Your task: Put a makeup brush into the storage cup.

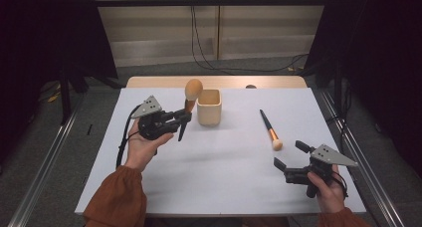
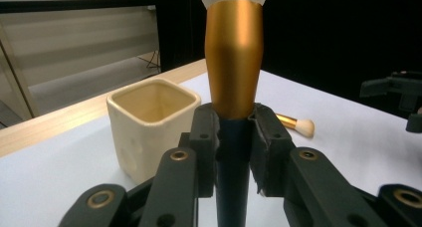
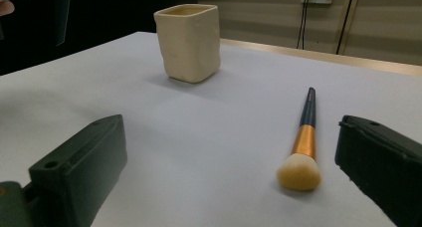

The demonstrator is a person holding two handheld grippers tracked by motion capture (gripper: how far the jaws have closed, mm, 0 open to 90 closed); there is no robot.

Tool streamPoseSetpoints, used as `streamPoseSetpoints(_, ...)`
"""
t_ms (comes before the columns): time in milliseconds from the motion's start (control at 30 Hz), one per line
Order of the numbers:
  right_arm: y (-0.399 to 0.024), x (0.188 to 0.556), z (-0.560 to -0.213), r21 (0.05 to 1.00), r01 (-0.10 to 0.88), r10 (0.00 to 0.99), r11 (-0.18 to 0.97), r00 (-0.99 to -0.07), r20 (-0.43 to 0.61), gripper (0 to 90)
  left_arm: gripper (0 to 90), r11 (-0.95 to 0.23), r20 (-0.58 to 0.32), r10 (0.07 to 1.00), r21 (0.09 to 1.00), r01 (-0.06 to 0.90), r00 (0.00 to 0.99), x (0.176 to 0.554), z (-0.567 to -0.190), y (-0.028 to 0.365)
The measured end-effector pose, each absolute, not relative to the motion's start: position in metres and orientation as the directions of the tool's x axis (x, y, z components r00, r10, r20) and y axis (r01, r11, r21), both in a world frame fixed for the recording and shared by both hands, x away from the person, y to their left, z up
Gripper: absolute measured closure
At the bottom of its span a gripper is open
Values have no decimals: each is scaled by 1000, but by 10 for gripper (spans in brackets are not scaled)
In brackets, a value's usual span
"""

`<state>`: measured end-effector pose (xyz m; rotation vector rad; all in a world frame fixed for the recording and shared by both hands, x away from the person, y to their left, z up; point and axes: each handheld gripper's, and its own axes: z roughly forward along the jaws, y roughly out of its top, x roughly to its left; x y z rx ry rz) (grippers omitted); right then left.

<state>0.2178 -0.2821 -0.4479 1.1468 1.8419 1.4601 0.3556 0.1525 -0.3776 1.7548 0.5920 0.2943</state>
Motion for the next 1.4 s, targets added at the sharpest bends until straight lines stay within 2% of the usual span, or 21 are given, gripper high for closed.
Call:
streamPoseSetpoints(800,-284,218,-449,959,281,869,29,-482,115,0,743,-143,-67,567,974,178,821,395,-342,126)
streamPoseSetpoints(1400,-285,218,-450,959,281,866,33,-487,113,0,742,-137,-45,570,979,148,821,428,-337,92)
